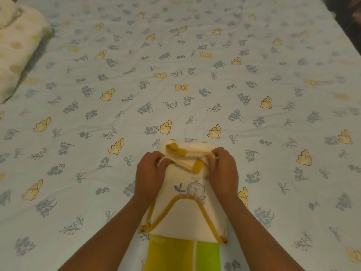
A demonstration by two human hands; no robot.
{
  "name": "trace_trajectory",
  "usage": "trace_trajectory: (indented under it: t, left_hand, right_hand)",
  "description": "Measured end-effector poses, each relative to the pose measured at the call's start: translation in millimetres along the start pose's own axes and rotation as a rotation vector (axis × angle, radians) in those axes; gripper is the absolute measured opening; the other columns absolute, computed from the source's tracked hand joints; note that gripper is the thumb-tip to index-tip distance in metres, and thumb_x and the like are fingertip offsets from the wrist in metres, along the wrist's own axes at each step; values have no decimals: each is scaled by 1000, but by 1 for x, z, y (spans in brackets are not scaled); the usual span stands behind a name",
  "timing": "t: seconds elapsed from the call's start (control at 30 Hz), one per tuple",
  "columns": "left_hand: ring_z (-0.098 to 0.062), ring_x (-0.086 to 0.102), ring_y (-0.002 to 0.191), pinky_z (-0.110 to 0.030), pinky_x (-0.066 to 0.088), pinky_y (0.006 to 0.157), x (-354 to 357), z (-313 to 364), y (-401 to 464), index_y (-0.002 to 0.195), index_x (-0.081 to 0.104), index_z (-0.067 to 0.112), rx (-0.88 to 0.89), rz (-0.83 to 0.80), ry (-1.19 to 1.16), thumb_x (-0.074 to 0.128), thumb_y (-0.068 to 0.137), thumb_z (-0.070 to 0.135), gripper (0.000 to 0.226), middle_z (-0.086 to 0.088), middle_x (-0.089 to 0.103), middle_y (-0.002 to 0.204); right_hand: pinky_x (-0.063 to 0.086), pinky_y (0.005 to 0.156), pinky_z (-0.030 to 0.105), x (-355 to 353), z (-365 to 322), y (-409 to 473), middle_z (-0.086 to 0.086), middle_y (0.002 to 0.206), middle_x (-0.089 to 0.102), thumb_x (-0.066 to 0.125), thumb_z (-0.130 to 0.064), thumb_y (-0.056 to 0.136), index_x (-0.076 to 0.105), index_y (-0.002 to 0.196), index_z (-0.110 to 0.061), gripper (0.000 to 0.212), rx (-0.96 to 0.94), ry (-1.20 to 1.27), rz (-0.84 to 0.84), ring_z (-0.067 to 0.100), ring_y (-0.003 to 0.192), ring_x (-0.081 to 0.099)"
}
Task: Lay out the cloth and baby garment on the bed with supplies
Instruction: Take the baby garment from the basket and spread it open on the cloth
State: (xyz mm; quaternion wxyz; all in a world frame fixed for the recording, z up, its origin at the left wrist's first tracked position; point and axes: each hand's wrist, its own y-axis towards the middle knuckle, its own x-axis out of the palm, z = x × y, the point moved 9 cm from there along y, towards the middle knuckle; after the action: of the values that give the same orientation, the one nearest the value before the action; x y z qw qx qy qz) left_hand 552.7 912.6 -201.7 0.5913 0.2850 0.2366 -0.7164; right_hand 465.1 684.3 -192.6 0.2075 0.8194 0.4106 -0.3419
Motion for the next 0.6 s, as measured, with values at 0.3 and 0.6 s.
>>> trace_trajectory:
  t: [0.3, 0.6]
  left_hand:
    - [-27, 57, 40, -35, 50, 51, -22, -108, -24, 66, 54, 5, -994, 127, -688, 52, 96, 34, 42, -14, 61, 60]
    - [-2, 61, 69, -11, 43, 56, -35, -42, -60, 77, 63, 29, -222, -163, -54, 64, 86, 37, 12, 10, 66, 71]
  right_hand:
    - [57, 67, 47, -28, 123, -37, 15, 65, 65, 49, -33, 96, 61, 70, -2, 42, 992, 600, 109, 31, 51, 61]
    - [45, 59, 26, -2, 28, -51, -8, 69, 64, 63, -46, 83, 62, 73, -22, 26, 256, 24, -361, 8, 67, 59]
